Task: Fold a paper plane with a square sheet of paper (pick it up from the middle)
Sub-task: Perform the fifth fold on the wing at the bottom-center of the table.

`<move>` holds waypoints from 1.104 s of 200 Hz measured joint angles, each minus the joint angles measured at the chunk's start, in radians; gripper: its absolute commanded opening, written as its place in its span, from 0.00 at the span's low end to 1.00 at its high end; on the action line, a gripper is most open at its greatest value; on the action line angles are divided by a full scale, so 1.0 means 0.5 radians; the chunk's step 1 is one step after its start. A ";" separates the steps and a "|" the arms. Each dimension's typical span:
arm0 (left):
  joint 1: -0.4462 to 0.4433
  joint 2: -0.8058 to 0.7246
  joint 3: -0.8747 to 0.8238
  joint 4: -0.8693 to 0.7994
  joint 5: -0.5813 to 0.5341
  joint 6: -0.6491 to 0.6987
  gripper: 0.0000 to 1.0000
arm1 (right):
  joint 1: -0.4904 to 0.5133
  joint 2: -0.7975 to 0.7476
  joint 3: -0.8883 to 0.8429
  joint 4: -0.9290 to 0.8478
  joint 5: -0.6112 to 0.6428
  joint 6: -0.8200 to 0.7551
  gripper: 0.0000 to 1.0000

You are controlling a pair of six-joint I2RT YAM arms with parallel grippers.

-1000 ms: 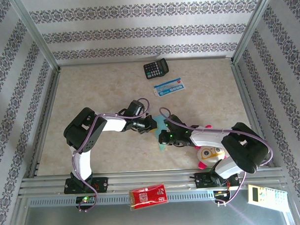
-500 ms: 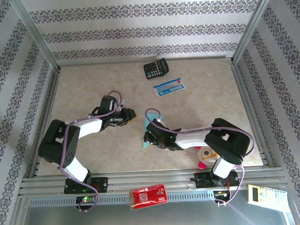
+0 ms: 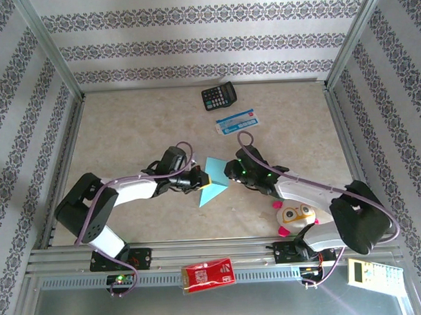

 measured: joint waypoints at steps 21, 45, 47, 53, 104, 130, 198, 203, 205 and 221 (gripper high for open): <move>0.003 0.115 0.079 -0.003 -0.003 0.019 0.02 | -0.066 -0.057 -0.043 -0.095 -0.069 -0.085 0.36; 0.027 0.211 0.091 -0.002 0.005 0.034 0.00 | -0.086 -0.061 -0.047 -0.144 -0.151 -0.165 0.42; 0.033 0.217 0.090 -0.002 0.007 0.034 0.00 | -0.086 -0.061 -0.047 -0.147 -0.161 -0.169 0.43; 0.047 0.229 0.088 -0.002 0.008 0.034 0.00 | -0.085 -0.059 -0.047 -0.150 -0.186 -0.182 0.44; 0.111 0.373 0.050 0.047 0.044 0.046 0.00 | -0.072 0.114 -0.043 -0.142 -0.343 -0.205 0.47; 0.153 0.404 -0.020 0.222 0.144 0.016 0.00 | -0.054 0.239 -0.006 -0.132 -0.398 -0.202 0.48; 0.188 0.423 -0.120 0.457 0.222 -0.029 0.00 | -0.054 0.417 0.012 0.093 -0.539 -0.109 0.44; 0.190 0.423 -0.123 0.460 0.227 -0.029 0.00 | -0.055 0.425 0.013 0.098 -0.540 -0.106 0.43; 0.191 0.423 -0.124 0.463 0.227 -0.029 0.00 | -0.055 0.426 0.013 0.098 -0.540 -0.105 0.43; 0.191 0.423 -0.125 0.466 0.232 -0.029 0.00 | -0.056 0.431 0.013 0.100 -0.548 -0.085 0.37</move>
